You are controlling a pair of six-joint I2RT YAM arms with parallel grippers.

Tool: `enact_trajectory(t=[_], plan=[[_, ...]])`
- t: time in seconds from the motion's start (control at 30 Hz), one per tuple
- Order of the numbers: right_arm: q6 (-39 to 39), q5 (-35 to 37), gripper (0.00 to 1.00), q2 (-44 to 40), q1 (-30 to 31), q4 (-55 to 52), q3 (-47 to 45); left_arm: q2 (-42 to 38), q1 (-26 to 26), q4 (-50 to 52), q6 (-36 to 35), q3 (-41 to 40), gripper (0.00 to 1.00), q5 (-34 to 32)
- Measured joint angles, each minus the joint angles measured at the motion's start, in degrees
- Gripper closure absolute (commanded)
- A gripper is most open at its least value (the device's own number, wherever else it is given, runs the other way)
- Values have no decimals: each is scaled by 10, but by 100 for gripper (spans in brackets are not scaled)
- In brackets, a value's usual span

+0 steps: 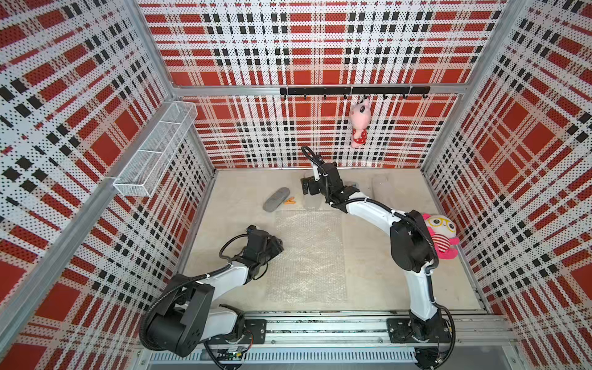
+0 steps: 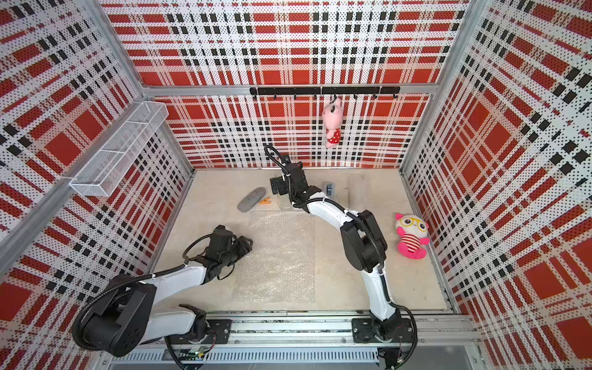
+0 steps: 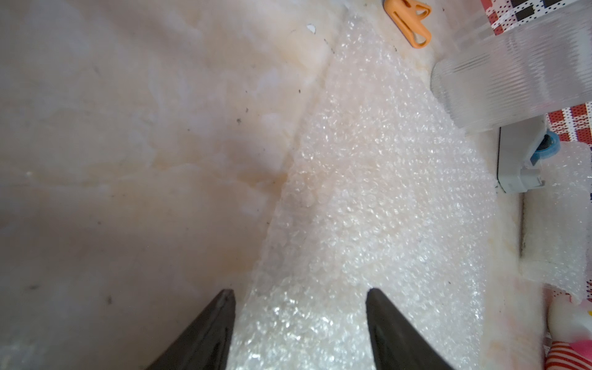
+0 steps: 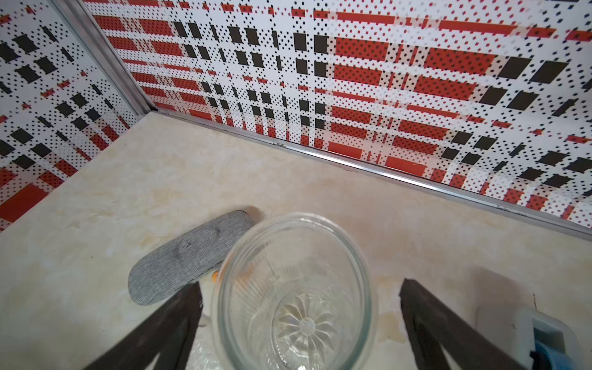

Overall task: Wrap vases in bubble wrap
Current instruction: Pick up the vase from the center of the board.

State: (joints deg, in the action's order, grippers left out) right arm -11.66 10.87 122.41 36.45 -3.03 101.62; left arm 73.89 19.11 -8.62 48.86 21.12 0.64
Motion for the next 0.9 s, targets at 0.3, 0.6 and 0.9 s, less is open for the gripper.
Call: enact_trajectory(t=[0.3, 0.6, 0.9], plan=[[1, 32, 2, 60, -1, 65, -7, 0, 0, -9, -2, -6, 31, 8], [-6, 58, 53, 47, 0, 200, -103, -24, -35, -17, -19, -30, 31, 22], [-111, 83, 75, -7, -9, 177, -138, -31, -68, -25, -30, -38, 31, 36]])
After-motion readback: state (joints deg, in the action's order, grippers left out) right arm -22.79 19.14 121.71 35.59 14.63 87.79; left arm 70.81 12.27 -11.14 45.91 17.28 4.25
